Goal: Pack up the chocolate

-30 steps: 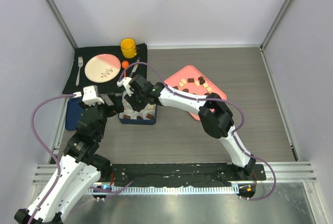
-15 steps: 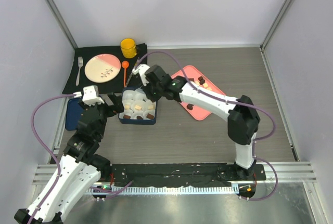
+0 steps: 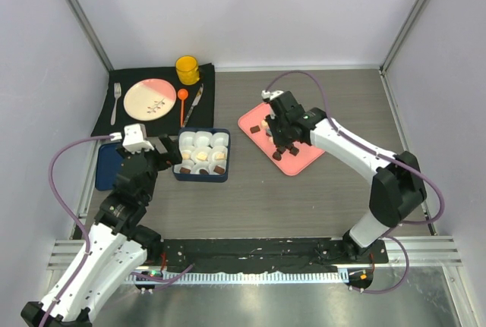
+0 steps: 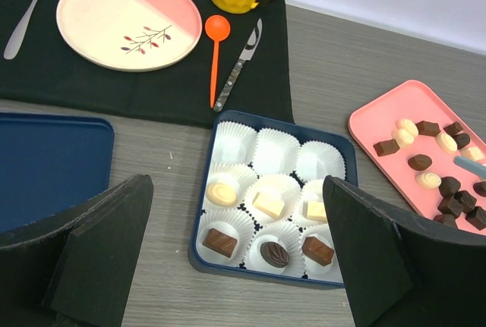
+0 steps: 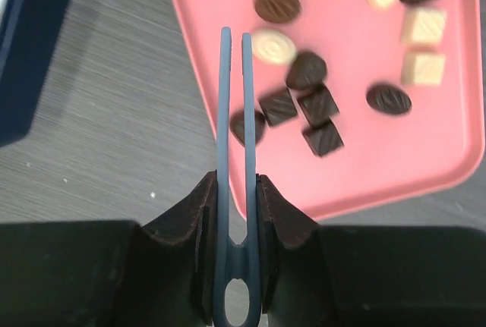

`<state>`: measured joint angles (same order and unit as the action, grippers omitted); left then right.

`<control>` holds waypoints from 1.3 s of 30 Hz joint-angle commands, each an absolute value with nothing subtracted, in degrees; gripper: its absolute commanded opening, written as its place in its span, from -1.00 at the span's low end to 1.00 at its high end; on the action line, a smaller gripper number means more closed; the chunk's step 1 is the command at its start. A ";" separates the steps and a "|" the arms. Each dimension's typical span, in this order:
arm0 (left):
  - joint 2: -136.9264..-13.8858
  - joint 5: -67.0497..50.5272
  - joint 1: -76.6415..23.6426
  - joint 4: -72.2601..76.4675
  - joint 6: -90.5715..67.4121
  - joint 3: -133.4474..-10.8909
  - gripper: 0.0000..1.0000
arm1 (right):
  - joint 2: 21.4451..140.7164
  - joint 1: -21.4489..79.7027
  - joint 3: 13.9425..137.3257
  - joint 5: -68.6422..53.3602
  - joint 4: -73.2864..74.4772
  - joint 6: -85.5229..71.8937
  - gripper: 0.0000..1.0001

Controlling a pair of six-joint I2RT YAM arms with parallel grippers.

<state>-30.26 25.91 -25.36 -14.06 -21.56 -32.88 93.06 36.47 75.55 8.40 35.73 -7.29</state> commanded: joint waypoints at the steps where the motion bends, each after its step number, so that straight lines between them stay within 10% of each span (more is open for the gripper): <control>1: -30.67 26.19 -25.05 -12.57 -20.48 -35.24 0.99 | 87.02 33.67 71.91 9.84 38.84 -11.51 -0.50; 39: -32.17 25.22 -25.05 -12.04 -20.74 -35.07 1.00 | 87.89 26.37 67.59 7.64 47.46 -14.85 -0.27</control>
